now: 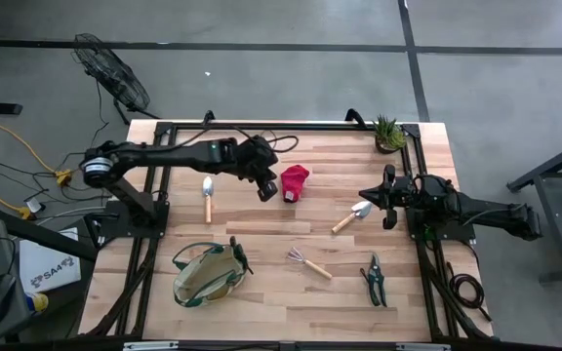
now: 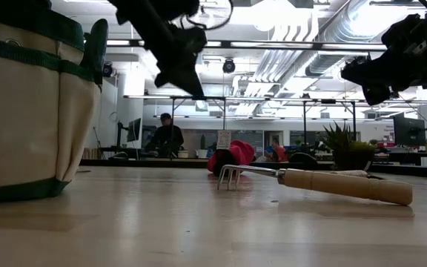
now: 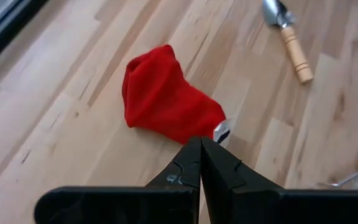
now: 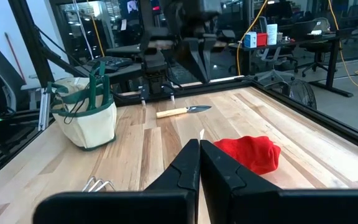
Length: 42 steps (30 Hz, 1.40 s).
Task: Pick & Place Garden tools in Gardening bag
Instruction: Put the gloves into the gardening bag
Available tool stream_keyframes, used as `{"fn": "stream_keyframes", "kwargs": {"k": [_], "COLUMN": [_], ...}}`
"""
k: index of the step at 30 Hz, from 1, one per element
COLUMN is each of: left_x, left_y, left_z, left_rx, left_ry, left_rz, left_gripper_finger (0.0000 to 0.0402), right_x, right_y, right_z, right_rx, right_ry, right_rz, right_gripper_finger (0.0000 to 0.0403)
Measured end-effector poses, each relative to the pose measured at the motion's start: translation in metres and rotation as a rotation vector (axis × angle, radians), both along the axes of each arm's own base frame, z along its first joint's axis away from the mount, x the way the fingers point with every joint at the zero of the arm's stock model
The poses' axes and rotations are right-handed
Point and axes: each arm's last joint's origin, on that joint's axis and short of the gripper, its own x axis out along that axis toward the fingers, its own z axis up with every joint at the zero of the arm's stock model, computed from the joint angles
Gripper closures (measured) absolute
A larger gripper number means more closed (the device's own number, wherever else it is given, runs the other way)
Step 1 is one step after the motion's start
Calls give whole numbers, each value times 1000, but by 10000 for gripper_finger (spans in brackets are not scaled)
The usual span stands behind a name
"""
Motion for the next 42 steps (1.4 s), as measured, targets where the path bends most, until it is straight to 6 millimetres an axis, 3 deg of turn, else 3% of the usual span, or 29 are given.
{"fn": "stream_keyframes", "kwargs": {"k": [10,21,30,35,42], "left_x": [23,42,66,79,86], "left_y": [5,11,31,43,43], "left_z": [-25,-56,-63,-67,-74], "left_rx": [-23,-104,-204,-215,-267], "left_ry": [-27,-54,-98,-44,23], "left_rz": [29,211,363,388,399], "left_gripper_finger": [388,246,153,135,135], "right_x": [0,0,0,0,0], "right_y": [0,0,0,0,0], "right_z": [0,0,0,0,0], "right_rx": [0,0,0,0,0], "right_ry": [0,0,0,1,1], "right_rz": [0,0,0,0,0], "right_gripper_finger": [400,400,400,400,400]}}
